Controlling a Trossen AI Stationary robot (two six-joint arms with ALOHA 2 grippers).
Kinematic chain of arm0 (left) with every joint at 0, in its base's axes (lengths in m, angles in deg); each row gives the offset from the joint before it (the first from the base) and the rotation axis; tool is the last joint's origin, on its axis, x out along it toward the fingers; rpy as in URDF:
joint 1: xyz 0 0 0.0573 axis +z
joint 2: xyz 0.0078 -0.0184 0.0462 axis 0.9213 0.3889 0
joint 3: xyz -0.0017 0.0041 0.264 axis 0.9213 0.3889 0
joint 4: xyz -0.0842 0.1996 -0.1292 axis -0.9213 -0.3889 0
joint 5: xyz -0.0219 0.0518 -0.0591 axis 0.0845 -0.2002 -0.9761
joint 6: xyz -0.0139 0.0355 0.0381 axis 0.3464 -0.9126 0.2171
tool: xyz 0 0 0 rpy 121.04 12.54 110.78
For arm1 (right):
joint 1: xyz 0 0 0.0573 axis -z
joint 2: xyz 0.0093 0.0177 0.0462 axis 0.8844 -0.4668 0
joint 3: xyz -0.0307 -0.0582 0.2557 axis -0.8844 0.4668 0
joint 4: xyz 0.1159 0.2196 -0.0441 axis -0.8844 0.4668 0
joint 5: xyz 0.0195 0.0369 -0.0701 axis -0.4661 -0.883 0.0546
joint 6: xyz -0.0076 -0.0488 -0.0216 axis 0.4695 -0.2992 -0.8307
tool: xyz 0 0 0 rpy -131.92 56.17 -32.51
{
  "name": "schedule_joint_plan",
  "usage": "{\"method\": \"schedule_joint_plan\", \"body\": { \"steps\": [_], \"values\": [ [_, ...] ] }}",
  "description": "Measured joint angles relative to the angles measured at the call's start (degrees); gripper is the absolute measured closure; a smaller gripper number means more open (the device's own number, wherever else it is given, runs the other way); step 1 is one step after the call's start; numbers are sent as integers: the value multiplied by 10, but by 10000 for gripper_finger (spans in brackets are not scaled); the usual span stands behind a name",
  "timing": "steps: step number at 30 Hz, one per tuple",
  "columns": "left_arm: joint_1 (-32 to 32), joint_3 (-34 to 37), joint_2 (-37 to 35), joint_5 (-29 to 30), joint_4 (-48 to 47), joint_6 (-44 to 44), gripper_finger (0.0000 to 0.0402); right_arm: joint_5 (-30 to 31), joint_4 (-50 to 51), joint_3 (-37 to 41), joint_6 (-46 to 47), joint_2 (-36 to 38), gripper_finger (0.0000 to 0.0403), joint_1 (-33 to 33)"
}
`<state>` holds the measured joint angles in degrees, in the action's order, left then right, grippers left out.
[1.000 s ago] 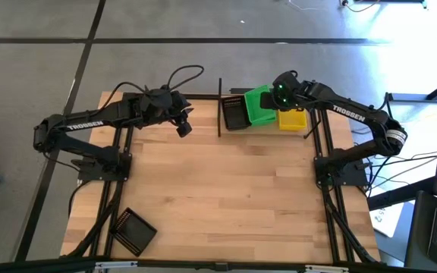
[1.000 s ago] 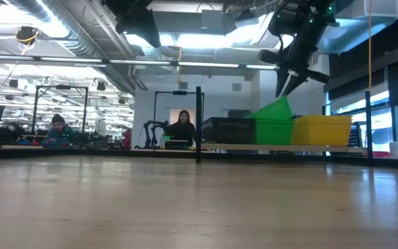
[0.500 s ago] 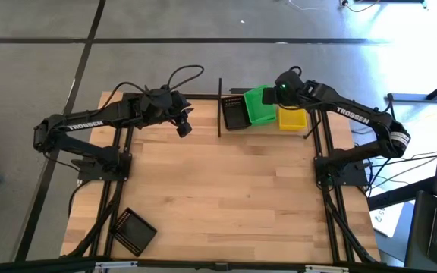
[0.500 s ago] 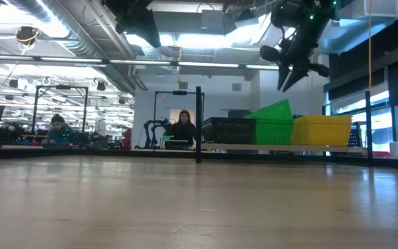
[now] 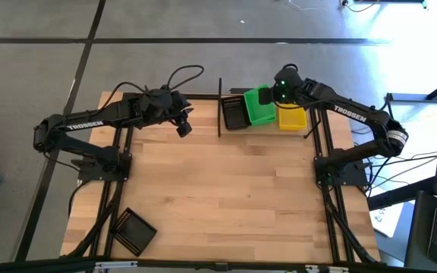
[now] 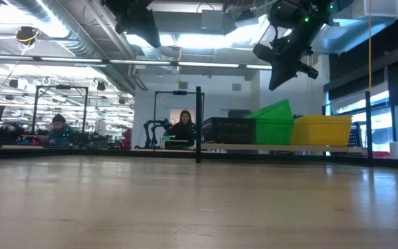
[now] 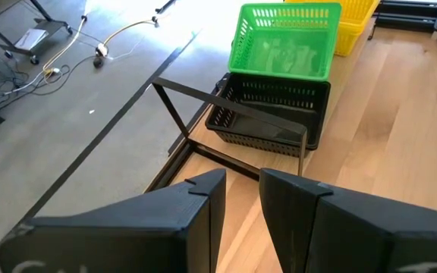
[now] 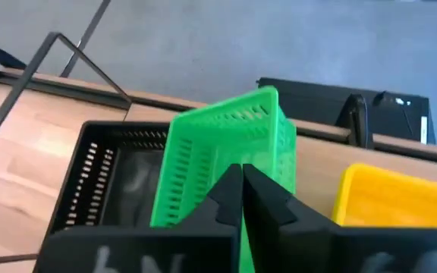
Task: Stack baskets on shelf by color
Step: Stack the green basket on the green baskets on the shelf, then stack the black basket on the black baskets on the shelf
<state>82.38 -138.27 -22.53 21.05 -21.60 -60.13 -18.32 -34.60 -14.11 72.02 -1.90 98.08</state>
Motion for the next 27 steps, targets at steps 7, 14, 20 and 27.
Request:
{"method": "schedule_joint_plan", "body": {
  "steps": [7, 14, 20, 27],
  "values": [
    [0, 0, 0, 0, 0, 0, 327, -17, -10, 16, -30, 0, 400, 34],
    [0, 0, 0, 0, 0, 0, 327, -79, -92, 71, -34, 0, 401, 52],
    [0, 0, 0, 0, 0, 0, 327, -92, -126, 118, -28, -1, 402, 62],
    [0, 0, 0, 0, -8, 7, 327, -128, -134, 103, -31, -1, 402, 62]
  ]
}}
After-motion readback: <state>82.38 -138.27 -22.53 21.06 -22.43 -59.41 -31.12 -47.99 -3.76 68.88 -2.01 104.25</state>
